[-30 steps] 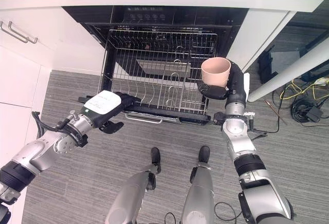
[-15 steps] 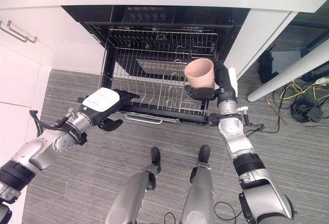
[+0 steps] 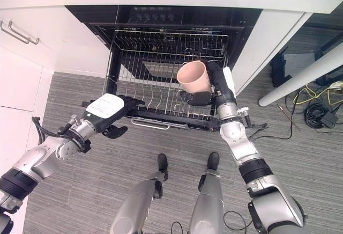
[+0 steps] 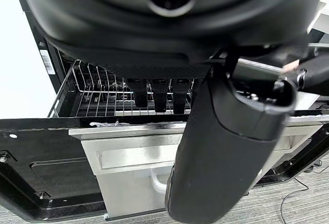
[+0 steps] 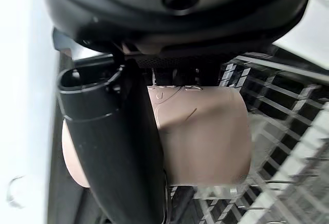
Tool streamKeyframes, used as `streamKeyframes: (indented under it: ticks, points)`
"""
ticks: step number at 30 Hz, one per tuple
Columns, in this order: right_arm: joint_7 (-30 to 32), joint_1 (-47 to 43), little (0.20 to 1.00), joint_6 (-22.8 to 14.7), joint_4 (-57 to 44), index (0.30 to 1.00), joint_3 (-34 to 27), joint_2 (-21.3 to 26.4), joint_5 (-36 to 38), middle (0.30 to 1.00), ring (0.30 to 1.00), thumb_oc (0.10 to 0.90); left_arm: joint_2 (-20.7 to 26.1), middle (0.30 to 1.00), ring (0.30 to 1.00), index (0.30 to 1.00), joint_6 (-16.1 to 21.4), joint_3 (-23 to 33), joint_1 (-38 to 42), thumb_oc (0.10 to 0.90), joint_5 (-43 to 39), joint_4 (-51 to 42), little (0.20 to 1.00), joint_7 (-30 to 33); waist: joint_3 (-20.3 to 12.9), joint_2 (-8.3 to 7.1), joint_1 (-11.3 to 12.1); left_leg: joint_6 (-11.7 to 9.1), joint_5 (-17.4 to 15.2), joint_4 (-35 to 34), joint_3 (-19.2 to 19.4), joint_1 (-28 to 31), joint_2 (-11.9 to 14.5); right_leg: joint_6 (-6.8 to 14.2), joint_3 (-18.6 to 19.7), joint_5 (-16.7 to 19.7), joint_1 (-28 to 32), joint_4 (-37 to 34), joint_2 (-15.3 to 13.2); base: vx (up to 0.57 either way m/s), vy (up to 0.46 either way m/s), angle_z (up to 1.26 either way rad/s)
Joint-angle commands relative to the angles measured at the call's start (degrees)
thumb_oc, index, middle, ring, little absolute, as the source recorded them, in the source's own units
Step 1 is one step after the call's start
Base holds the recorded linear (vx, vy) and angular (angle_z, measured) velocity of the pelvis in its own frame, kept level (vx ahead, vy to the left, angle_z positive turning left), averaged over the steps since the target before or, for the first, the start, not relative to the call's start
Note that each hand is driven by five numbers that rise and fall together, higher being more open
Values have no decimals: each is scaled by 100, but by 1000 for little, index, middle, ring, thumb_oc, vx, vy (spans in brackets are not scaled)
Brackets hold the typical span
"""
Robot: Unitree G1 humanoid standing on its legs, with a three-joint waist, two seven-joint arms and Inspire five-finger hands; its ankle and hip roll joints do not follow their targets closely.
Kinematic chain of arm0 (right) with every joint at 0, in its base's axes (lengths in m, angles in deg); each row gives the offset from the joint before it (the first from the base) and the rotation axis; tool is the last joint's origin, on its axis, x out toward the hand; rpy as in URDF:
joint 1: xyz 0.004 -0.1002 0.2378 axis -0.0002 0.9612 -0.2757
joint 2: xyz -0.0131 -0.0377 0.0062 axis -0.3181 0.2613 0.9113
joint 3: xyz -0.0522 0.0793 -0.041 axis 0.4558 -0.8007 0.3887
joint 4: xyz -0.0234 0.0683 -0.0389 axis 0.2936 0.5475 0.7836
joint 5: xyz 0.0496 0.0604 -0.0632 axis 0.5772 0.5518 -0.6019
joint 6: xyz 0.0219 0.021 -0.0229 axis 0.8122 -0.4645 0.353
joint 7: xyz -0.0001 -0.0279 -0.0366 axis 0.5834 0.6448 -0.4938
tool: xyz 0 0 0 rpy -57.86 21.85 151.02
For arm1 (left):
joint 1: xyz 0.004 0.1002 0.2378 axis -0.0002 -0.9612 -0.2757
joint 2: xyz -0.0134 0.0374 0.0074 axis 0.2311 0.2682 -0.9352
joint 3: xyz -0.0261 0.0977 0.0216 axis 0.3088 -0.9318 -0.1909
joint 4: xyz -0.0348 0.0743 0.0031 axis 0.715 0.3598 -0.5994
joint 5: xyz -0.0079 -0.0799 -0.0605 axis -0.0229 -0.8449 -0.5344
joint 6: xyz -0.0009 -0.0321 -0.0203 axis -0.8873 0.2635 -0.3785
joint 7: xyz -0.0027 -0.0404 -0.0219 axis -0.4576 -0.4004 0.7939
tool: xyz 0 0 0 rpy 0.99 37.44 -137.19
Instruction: Place the dishes in the dishwasher.
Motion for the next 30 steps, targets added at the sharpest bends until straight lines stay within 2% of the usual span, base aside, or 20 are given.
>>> streamKeyframes:
  ticks: [1,6,7,8,9,14,21,24,27,30]
  points:
    - [296,-542,300,-450,-605,300,-260,142,-54,300,300,400,-264,900,900,900,136,680,155,800,51,-369,900,487,-56,391,-16,-179,-622,728,249,-185,194,403,133,102,229,-304,-52,0,0,0]
    - [364,-400,300,-485,-438,300,-403,123,-52,300,300,400,-214,900,900,900,208,744,29,800,-2,-423,900,475,-56,439,-15,-179,-629,728,257,-180,192,415,123,108,231,-304,-77,0,0,0]
    - [348,-389,328,-451,-433,328,-413,123,-43,328,328,419,-204,900,900,900,224,757,10,800,-1,-432,900,476,-56,442,-10,-178,-627,728,254,-188,191,417,122,110,224,-304,-78,0,0,0]
    - [345,-388,469,-441,-437,469,-415,124,-41,469,469,513,-200,900,900,900,227,763,4,800,-1,-437,900,475,-56,441,-10,-178,-626,728,254,-190,191,417,122,111,221,-304,-78,0,0,0]
    - [215,-383,900,-352,-395,900,-413,116,56,900,900,800,-188,900,900,900,226,770,-14,800,-10,-452,900,479,-56,442,-5,-176,-626,728,252,-200,192,417,119,116,208,-304,-79,0,0,0]
    - [-303,-368,900,-281,-294,900,-316,99,261,900,900,800,-163,900,900,900,253,772,-23,800,27,-475,900,492,-56,415,17,-177,-601,728,246,-239,207,416,106,144,165,-304,-85,1,-7,0]
    - [-530,-516,900,-363,-245,900,-289,82,548,900,900,800,-181,900,900,900,251,727,120,800,5,-406,900,422,-56,403,43,-181,-571,728,223,-279,205,416,88,167,133,-304,-83,-1,-12,0]
    - [-928,-560,900,-226,-299,900,-240,70,829,900,900,800,-187,900,900,900,282,717,123,800,-17,-387,900,376,-56,402,55,-182,-566,728,204,-283,204,418,88,174,127,-304,-83,0,0,0]
    - [-930,-588,900,-233,-300,900,-222,46,886,900,900,800,-219,900,900,900,300,706,135,800,14,-367,900,343,-56,387,66,-178,-563,728,197,-285,206,422,77,184,121,-304,-91,0,0,0]
    - [-861,-668,900,-401,-286,900,-265,68,810,900,900,800,-250,900,900,900,286,687,171,800,37,-367,900,275,-56,380,75,-178,-549,728,193,-295,209,424,68,192,113,-304,-92,0,0,0]
